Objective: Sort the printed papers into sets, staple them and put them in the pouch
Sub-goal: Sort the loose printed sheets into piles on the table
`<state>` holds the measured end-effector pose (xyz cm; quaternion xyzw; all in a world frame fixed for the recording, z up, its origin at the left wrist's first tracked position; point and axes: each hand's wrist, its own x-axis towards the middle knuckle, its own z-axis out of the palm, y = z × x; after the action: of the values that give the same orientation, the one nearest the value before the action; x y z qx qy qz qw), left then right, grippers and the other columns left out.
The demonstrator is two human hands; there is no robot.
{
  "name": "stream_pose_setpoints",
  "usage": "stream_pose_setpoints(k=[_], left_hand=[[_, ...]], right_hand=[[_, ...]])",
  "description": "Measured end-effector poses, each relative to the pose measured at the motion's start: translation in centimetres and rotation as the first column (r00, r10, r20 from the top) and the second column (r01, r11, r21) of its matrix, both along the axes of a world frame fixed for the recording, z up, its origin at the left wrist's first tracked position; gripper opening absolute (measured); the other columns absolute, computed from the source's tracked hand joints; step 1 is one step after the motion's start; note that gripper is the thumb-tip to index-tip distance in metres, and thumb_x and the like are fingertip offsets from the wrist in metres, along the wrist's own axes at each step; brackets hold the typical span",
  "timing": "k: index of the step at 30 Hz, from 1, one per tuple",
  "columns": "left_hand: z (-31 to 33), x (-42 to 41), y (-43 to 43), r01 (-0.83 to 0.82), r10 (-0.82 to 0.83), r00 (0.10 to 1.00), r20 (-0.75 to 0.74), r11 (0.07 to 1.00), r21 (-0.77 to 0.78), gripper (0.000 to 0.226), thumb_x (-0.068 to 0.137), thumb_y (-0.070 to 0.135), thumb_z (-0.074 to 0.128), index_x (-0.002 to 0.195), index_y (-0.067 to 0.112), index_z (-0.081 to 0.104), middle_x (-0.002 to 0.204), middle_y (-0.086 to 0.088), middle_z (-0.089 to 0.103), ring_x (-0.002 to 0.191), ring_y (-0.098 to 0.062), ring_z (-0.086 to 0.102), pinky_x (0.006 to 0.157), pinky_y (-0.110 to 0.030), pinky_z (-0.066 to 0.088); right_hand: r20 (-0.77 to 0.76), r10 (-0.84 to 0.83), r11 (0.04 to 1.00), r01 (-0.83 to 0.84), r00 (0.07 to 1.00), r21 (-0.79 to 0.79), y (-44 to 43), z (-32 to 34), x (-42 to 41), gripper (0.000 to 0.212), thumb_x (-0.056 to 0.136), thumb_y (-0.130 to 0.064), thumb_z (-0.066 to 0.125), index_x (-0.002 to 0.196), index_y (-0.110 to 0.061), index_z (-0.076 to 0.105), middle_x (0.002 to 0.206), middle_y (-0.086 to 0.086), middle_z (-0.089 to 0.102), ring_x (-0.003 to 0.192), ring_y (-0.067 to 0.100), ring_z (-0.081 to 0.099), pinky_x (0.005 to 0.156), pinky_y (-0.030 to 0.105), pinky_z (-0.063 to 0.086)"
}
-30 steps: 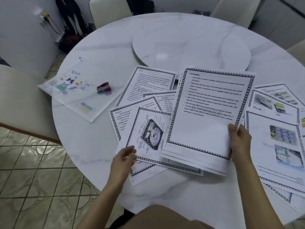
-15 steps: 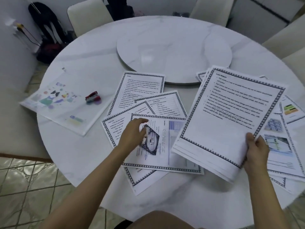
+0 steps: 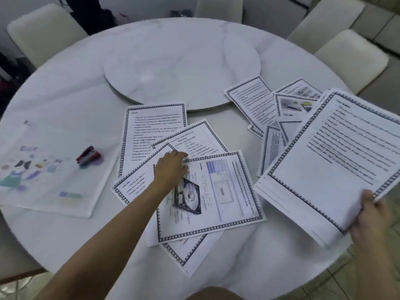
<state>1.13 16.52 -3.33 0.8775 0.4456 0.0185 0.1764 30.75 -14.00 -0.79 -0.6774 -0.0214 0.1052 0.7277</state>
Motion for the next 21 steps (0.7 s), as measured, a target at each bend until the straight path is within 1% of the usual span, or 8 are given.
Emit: stream_pose_setpoints(k=[2, 4, 8, 11, 14, 17, 20, 21], left_hand=[[-0.1, 0.3, 0.1, 0.022, -0.02, 0.999, -0.044, 0.999, 0.042, 0.042, 0.092, 0.028, 0.051, 0.133, 0.018, 0.045, 0.131, -0.008, 0.049, 0.12, -0.027, 0.045, 0.097, -0.039, 0.036], [-0.2, 0.7, 0.1, 0.054, -0.047, 0.996, -0.08, 0.995, 0.087, 0.04, 0.092, 0.031, 0.051, 0.13, 0.019, 0.047, 0.129, -0.007, 0.051, 0.119, -0.027, 0.045, 0.097, -0.038, 0.034], [-0.1, 1.0, 0.0, 0.074, -0.07, 0.995, -0.068, 0.995, 0.068, 0.03, 0.093, 0.031, 0.051, 0.12, 0.019, 0.055, 0.118, -0.007, 0.055, 0.114, -0.026, 0.048, 0.094, -0.037, 0.035], [0.3, 0.9, -0.4, 0.07, -0.07, 0.997, -0.008, 0.997, -0.028, 0.027, 0.094, 0.03, 0.049, 0.115, 0.016, 0.057, 0.112, -0.006, 0.055, 0.102, -0.023, 0.055, 0.078, -0.033, 0.042], [0.6, 0.2, -0.8, -0.011, 0.023, 0.995, 0.101, 0.993, -0.119, 0.022, 0.095, 0.028, 0.049, 0.108, 0.014, 0.059, 0.105, -0.005, 0.058, 0.096, -0.022, 0.056, 0.068, -0.03, 0.04], [0.9, -1.0, -1.3, -0.12, 0.16, 0.966, 0.202, 0.973, -0.198, 0.02, 0.095, 0.027, 0.048, 0.108, 0.013, 0.057, 0.094, -0.003, 0.061, 0.083, -0.021, 0.055, 0.066, -0.028, 0.038], [0.9, -2.2, -2.5, -0.214, 0.307, 0.893, 0.327, 0.933, -0.291, 0.024, 0.096, 0.025, 0.047, 0.115, 0.012, 0.055, 0.091, -0.003, 0.056, 0.071, -0.02, 0.05, 0.063, -0.027, 0.035], [0.8, -2.6, -2.9, -0.242, 0.359, 0.857, 0.37, 0.914, -0.326, 0.023, 0.096, 0.023, 0.046, 0.114, 0.013, 0.055, 0.091, -0.004, 0.058, 0.066, -0.018, 0.049, 0.059, -0.027, 0.034]], right_hand=[[0.013, -0.026, 1.0, 0.026, 1.0, -0.004, -1.2, -0.2, 0.3, 0.054, 0.051, -0.065, 0.068, 0.083, -0.023, 0.058, 0.073, -0.022, 0.069, 0.069, -0.005, 0.063, 0.067, 0.017, 0.056], [0.011, -0.024, 1.0, 0.024, 1.0, -0.015, -2.3, -0.4, 0.2, 0.062, 0.044, -0.071, 0.07, 0.082, -0.023, 0.058, 0.075, -0.019, 0.07, 0.071, -0.001, 0.064, 0.068, 0.02, 0.057], [0.028, -0.004, 0.997, 0.006, 1.0, -0.071, -2.7, -0.3, -0.4, 0.069, 0.045, -0.075, 0.069, 0.085, -0.02, 0.059, 0.083, -0.012, 0.069, 0.078, 0.004, 0.064, 0.073, 0.026, 0.056], [0.034, 0.015, 0.996, -0.012, 0.999, -0.093, -2.3, -0.1, -0.8, 0.084, 0.05, -0.073, 0.069, 0.104, -0.009, 0.059, 0.098, -0.004, 0.066, 0.091, 0.016, 0.062, 0.08, 0.033, 0.055], [0.027, 0.039, 0.995, -0.037, 0.999, -0.091, -1.9, 0.1, -1.1, 0.068, 0.053, -0.07, 0.07, 0.096, -0.018, 0.062, 0.089, -0.012, 0.07, 0.085, 0.008, 0.066, 0.082, 0.033, 0.055], [0.009, 0.08, 0.995, -0.079, 0.997, -0.059, -0.7, 0.2, -1.4, 0.063, 0.055, -0.068, 0.069, 0.099, -0.022, 0.064, 0.093, -0.014, 0.07, 0.087, 0.004, 0.066, 0.08, 0.026, 0.056], [-0.004, 0.14, 0.99, -0.14, 0.99, -0.03, 1.1, 0.3, -2.2, 0.044, 0.059, -0.058, 0.067, 0.092, -0.029, 0.064, 0.092, -0.015, 0.07, 0.086, 0.002, 0.066, 0.078, 0.024, 0.056], [-0.006, 0.147, 0.989, -0.147, 0.989, -0.026, 1.7, 0.2, -2.4, 0.045, 0.058, -0.057, 0.067, 0.091, -0.027, 0.062, 0.09, -0.015, 0.07, 0.084, 0.001, 0.066, 0.076, 0.022, 0.056]])
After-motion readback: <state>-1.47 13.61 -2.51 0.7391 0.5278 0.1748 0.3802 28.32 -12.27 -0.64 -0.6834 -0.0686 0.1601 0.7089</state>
